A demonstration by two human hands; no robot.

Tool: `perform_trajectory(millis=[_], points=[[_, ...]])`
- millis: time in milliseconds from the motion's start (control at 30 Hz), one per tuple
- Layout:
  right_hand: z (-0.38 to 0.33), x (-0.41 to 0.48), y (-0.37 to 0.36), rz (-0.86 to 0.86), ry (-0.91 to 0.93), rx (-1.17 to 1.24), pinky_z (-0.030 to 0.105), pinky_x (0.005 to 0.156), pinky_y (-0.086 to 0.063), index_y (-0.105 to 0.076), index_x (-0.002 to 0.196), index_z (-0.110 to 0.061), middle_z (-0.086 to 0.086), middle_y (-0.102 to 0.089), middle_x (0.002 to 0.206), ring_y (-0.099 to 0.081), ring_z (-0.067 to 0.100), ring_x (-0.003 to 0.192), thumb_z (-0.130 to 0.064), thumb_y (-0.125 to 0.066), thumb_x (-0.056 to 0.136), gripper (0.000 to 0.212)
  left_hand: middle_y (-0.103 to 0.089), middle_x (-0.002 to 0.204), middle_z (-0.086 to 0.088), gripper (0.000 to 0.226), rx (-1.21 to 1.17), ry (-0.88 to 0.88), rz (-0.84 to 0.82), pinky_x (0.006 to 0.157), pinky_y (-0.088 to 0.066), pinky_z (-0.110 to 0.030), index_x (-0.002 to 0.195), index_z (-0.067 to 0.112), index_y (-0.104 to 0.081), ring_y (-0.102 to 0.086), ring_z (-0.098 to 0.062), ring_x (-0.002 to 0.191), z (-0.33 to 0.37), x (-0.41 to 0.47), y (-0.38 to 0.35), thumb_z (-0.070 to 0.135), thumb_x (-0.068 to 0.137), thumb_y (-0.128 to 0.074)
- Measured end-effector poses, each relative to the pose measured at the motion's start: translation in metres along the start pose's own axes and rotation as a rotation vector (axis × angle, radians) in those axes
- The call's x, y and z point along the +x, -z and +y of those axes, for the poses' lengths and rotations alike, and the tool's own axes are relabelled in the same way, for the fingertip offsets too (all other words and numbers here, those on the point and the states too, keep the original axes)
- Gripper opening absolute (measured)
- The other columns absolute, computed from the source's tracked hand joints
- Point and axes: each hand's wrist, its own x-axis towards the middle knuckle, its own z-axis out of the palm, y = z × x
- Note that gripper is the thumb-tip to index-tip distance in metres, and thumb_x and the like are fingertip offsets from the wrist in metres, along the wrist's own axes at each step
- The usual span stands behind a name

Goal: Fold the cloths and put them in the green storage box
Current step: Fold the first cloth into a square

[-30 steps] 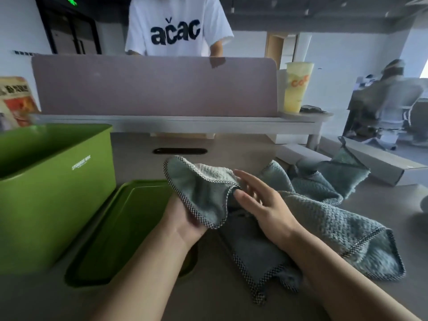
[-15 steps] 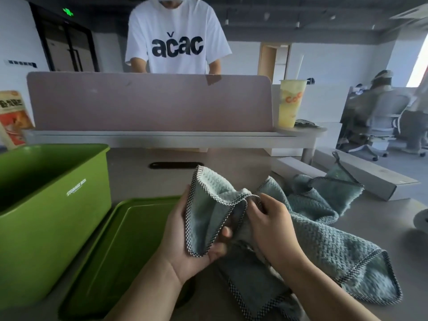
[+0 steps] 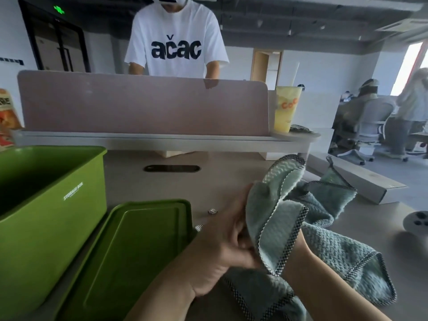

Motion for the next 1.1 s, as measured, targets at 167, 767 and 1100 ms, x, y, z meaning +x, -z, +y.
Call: perform_trajectory(millis=[167, 767, 1100], points=[[-0.005, -0.001, -0.008, -0.111, 0.006, 0.005, 0.018, 0.045, -0.052, -0.070, 0.039, -0.025, -0.009, -0.066, 0.047, -0.066, 0.005, 0.048, -0.009, -0.030, 0.099, 0.074, -0.071, 0.099, 0.008, 0.053, 0.602, -0.159, 0.333, 0.077, -0.047, -0.010, 0.114, 0.023, -0.064, -0.066, 0.002, 0.092, -0.004, 0.013, -0.015, -0.001, 0.069, -0.080], [-0.123, 0.061, -0.042, 0.009, 0.170, -0.253, 0.036, 0.052, -0.058, -0.072, 0.085, -0.007, 0.009, -0.073, 0.070, -0.069, 0.024, 0.055, -0.019, -0.066, 0.084, 0.014, -0.058, 0.034, -0.004, 0.071, -0.153, 0.082, 0.819, 0.028, -0.038, -0.014, 0.056, 0.008, -0.063, -0.053, -0.012, 0.025, 0.084, 0.083, 0.048, 0.056, 0.097, -0.030], [-0.128, 0.060, -0.023, 0.120, 0.279, -0.342, 0.039, 0.060, -0.059, -0.069, 0.089, -0.005, 0.007, -0.072, 0.068, -0.069, 0.023, 0.057, -0.013, -0.054, 0.095, 0.018, -0.069, 0.080, -0.005, 0.028, 0.110, 0.367, 0.708, 0.058, -0.053, -0.027, 0.097, 0.008, -0.066, -0.062, -0.014, 0.064, 0.077, 0.067, 0.094, 0.023, 0.074, -0.069]])
